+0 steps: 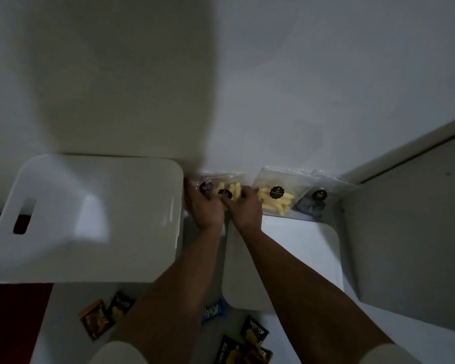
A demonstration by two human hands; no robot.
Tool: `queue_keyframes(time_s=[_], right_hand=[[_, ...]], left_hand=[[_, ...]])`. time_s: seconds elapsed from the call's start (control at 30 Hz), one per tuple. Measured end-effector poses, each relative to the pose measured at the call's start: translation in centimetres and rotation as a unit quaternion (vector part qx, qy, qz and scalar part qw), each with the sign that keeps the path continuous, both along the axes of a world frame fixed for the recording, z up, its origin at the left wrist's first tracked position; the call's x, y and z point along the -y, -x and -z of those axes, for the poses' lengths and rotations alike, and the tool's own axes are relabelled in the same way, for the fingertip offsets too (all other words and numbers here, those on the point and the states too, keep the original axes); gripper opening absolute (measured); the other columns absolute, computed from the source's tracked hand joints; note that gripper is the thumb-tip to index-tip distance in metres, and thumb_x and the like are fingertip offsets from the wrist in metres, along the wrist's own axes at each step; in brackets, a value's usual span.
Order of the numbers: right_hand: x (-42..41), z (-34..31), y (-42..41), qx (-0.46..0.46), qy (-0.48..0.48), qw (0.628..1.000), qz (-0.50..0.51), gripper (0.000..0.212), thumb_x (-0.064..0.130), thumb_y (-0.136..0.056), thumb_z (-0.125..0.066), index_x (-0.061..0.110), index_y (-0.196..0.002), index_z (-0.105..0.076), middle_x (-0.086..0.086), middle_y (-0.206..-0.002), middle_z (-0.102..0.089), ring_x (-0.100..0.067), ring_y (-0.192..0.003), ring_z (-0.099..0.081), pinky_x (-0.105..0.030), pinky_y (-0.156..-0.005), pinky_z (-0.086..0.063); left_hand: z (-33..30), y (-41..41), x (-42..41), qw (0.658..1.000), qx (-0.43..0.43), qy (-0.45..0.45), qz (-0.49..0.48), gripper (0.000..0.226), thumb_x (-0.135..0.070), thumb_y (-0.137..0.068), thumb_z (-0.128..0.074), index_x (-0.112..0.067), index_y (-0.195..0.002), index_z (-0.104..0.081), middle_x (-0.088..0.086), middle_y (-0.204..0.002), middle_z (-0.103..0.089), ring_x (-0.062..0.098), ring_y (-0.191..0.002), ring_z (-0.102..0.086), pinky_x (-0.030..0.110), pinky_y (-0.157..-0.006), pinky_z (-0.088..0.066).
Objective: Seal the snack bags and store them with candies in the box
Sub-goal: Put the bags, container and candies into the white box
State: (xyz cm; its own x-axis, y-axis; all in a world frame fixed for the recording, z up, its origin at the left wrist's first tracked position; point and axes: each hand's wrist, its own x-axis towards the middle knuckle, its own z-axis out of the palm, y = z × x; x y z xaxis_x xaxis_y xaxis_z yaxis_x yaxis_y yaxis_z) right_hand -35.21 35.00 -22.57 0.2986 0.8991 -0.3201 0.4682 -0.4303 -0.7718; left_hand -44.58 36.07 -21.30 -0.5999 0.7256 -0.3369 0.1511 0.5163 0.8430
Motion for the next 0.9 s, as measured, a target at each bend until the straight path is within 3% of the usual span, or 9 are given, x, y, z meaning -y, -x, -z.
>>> queue_keyframes(time_s=[0.1,0.13,0.2,0.33,0.43,0.53,0.63,0.77,0.9], right_hand=[[0.6,-0.5,-0.9,-0.030,-0.021,0.999,0.010,0.039,0.050,-0.081,-0.079,0.022,-0.081,-0.052,-0.001,-0.074,-0.062,-0.016,-0.065,-0.056,-0.032,-0.058,-0.042],[0.8,-1.0,-1.2,-0.042,-0.026,0.999,0.010,0.035,0.048,-0.083,-0.078,0.022,-0.082,-0.054,-0.002,-0.077,-0.065,-0.018,-0.070,-0.061,-0.035,-0.062,-0.046],[1.4,-2.4,-1.7,-0.061,-0.047,0.997,0.013,0.034,0.047,-0.084,-0.078,0.019,-0.088,-0.060,-0.003,-0.080,-0.069,-0.020,-0.077,-0.066,-0.036,-0.069,-0.052],[2.9,-6.4,-2.5,-0.059,-0.100,0.993,0.032,0.045,0.053,-0.083,-0.077,0.011,-0.082,-0.060,-0.006,-0.075,-0.066,-0.017,-0.071,-0.063,-0.035,-0.065,-0.049],[4.0,-9.6,-2.9,-0.052,-0.144,0.987,0.046,0.051,0.057,-0.080,-0.077,0.009,-0.079,-0.059,-0.012,-0.073,-0.063,-0.024,-0.067,-0.059,-0.037,-0.061,-0.046],[4.5,-13.3,-2.2,-0.060,-0.183,0.981,0.040,0.055,0.059,-0.078,-0.076,0.007,-0.080,-0.058,-0.016,-0.076,-0.062,-0.028,-0.070,-0.059,-0.043,-0.065,-0.050],[4.3,-16.9,0.3,-0.093,-0.202,0.975,0.016,0.046,0.056,-0.077,-0.079,0.015,-0.084,-0.060,-0.013,-0.079,-0.065,-0.022,-0.071,-0.061,-0.040,-0.068,-0.052],[2.9,-19.4,5.9,-0.143,-0.177,0.973,-0.043,0.033,0.052,-0.072,-0.081,0.031,-0.088,-0.061,-0.002,-0.088,-0.072,-0.022,-0.085,-0.071,-0.049,-0.076,-0.062],[1.9,-19.4,12.8,-0.179,-0.109,0.974,-0.080,0.027,0.038,-0.072,-0.078,0.027,-0.089,-0.061,-0.008,-0.096,-0.072,-0.028,-0.089,-0.073,-0.056,-0.077,-0.061]], left_hand=[[-1.5,-0.5,-0.2,0.999,0.005,0.025,-0.041,0.035,-0.009,-0.095,-0.055,0.004,-0.128,-0.059,0.024,-0.129,-0.063,0.036,-0.120,-0.059,0.030,-0.094,-0.044],[-2.0,-0.6,0.0,0.999,0.001,0.033,-0.034,0.027,-0.009,-0.098,-0.052,0.005,-0.117,-0.064,0.024,-0.120,-0.066,0.036,-0.113,-0.062,0.026,-0.082,-0.041],[-3.3,-0.6,0.8,0.999,-0.010,0.035,-0.002,0.026,-0.014,-0.102,-0.049,0.004,-0.109,-0.067,0.020,-0.113,-0.067,0.032,-0.106,-0.063,0.025,-0.074,-0.035],[-7.0,-0.7,2.6,0.997,-0.047,0.009,0.062,0.026,-0.021,-0.101,-0.047,-0.001,-0.100,-0.065,0.020,-0.107,-0.067,0.035,-0.100,-0.063,0.034,-0.076,-0.042],[-10.7,-0.6,4.5,0.994,-0.065,-0.072,0.052,0.025,-0.023,-0.101,-0.049,-0.006,-0.089,-0.063,0.018,-0.094,-0.070,0.034,-0.087,-0.065,0.034,-0.068,-0.043],[-14.8,1.1,6.2,0.987,-0.074,-0.140,0.016,0.023,-0.025,-0.104,-0.047,-0.012,-0.095,-0.063,0.009,-0.094,-0.071,0.022,-0.083,-0.062,0.026,-0.068,-0.037],[-18.0,5.1,6.8,0.981,-0.080,-0.175,-0.015,0.021,-0.020,-0.105,-0.043,-0.011,-0.101,-0.062,0.009,-0.100,-0.071,0.025,-0.091,-0.064,0.026,-0.071,-0.039],[-19.5,12.9,6.6,0.981,-0.053,-0.176,-0.069,0.022,-0.009,-0.098,-0.040,-0.008,-0.103,-0.061,0.014,-0.106,-0.070,0.032,-0.101,-0.064,0.035,-0.087,-0.050],[-18.6,20.5,6.6,0.984,-0.022,-0.140,-0.111,0.025,-0.006,-0.096,-0.039,-0.004,-0.109,-0.060,0.014,-0.108,-0.065,0.028,-0.097,-0.060,0.036,-0.086,-0.049]])
